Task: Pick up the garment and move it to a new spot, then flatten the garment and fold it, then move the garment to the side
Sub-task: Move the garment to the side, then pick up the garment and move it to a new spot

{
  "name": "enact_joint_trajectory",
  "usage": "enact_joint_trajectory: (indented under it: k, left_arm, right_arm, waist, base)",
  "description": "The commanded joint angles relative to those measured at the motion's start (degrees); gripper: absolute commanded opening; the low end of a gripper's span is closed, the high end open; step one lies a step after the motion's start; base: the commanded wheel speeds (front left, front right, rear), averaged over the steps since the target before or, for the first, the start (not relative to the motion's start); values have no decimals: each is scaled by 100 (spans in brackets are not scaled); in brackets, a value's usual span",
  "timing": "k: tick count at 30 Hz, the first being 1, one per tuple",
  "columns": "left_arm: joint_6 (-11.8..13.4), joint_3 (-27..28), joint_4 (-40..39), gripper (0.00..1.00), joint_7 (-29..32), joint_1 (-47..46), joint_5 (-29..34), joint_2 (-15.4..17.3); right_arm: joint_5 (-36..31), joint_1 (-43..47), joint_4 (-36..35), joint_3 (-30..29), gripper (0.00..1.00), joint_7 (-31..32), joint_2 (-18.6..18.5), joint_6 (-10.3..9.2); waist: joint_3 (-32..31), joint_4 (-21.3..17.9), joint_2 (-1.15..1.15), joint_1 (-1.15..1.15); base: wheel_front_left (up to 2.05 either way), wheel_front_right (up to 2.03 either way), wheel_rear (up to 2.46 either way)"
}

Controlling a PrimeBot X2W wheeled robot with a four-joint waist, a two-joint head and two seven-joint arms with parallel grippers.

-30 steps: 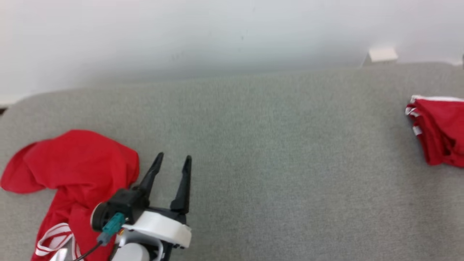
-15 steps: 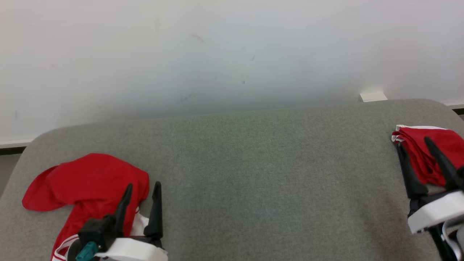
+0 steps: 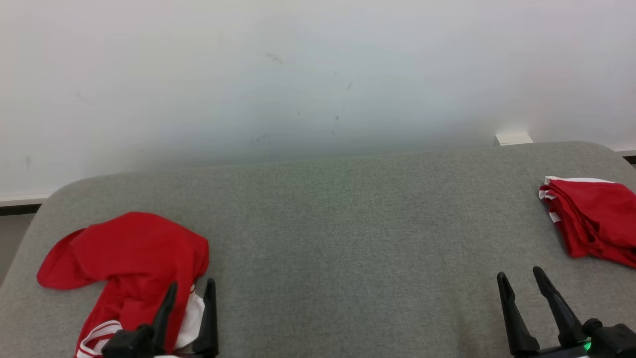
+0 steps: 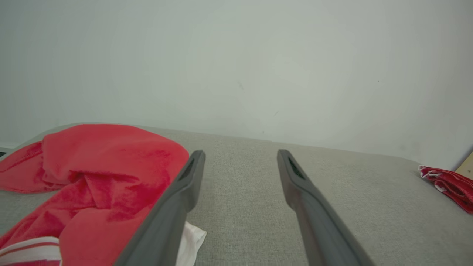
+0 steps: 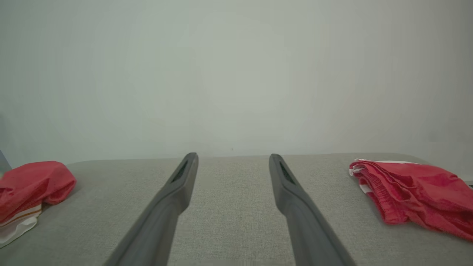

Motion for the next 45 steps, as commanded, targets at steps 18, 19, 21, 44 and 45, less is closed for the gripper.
enact_joint_trajectory:
  k: [18,19,21,44,45]
  left_arm:
    - [9,-89,-4,100,0,76,14,-10]
    - [11,-99,0,100,0,76,12,-10]
    - [4,-108,18,100,0,79,13,-11]
    - [62,33,115,100,1,-56,145,-9]
    - [76,38,116,100,0,-50,137,-10]
  right_arm:
    - [-162,208,-4,-113,100,5,187,-12]
    - [-164,208,1,-115,100,5,191,-12]
    - [-170,205,11,-119,100,5,199,-12]
    - [-41,4,61,352,100,5,321,-13]
    - [-33,-21,67,381,100,6,324,-13]
  waist:
    - [-20,-4,0,1]
    - [-24,0,0,1]
    - [-31,14,0,1]
    - [102,1865,0,1]
    - [109,1967,0,1]
  base:
    - [0,0,0]
    - [0,0,0]
    - [0,0,0]
    - [0,0,0]
    - [0,0,0]
